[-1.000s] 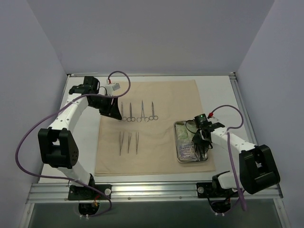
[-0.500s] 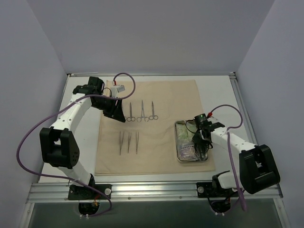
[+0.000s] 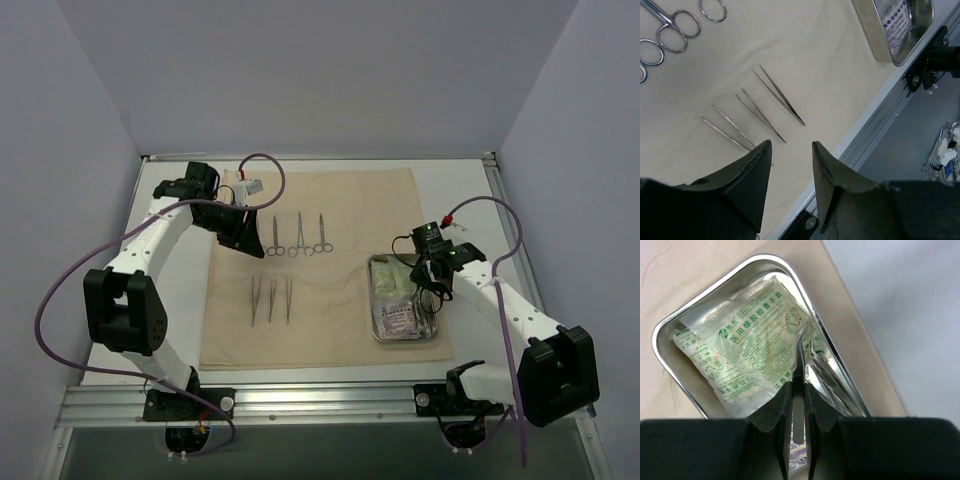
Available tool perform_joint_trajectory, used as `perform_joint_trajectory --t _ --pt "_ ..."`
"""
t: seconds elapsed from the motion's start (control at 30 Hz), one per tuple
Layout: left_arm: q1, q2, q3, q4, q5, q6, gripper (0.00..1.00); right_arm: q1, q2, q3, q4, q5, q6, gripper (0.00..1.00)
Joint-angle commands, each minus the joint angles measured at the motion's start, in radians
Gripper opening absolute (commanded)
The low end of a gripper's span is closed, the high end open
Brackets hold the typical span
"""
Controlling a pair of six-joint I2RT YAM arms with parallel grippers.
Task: Open and lay out the surgical kit
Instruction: Pick up the medical item from the container, then place the medical item in the surgical kit.
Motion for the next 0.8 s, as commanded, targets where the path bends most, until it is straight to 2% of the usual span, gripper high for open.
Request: perform_joint_trajectory --t 0.0,0.17,0.27,0.37,0.43,0.5,0.53,0.57,0.6,0.67,0.77 --pt "0.004 -0.006 0.043 -0.008 0.028 0.019 0.47 0.017 0.007 0.054 -0.095 0.083 -0.025 0.0" --pt "0.002 -0.006 0.045 -0.01 0.033 0.024 0.5 0.071 0.024 0.158 -0.184 0.17 -0.032 0.0" --pt "0.004 -0.006 0.054 -0.028 0.059 0.044 0.5 0.174 0.063 0.273 -0.262 0.281 0.006 0.0" --pt "0.004 -0.007 0.071 -0.059 0.082 0.071 0.5 0.359 0.131 0.384 -0.273 0.397 0.061 0.0" --pt "0.005 -0.01 0.08 -0.088 0.123 0.1 0.51 0.5 0.169 0.433 -0.2 0.428 0.029 0.0" --pt "0.005 -0.019 0.097 -0.112 0.158 0.119 0.51 0.549 0.177 0.434 -0.002 0.404 -0.008 0.0" --pt "0.002 -0.024 0.101 -0.118 0.166 0.129 0.5 0.562 0.177 0.428 0.08 0.379 -0.018 0.0" --pt "0.001 -0.038 0.106 -0.12 0.168 0.131 0.51 0.562 0.179 0.404 0.235 0.321 -0.037 0.0" --pt "-0.004 -0.045 0.117 -0.12 0.166 0.133 0.52 0.56 0.18 0.398 0.297 0.3 -0.038 0.0" --pt "-0.018 -0.073 0.12 -0.112 0.159 0.128 0.54 0.562 0.209 0.413 0.406 0.305 -0.029 0.0" --pt "-0.048 -0.113 0.102 -0.07 0.133 0.103 0.59 0.57 0.26 0.459 0.472 0.318 -0.003 0.0"
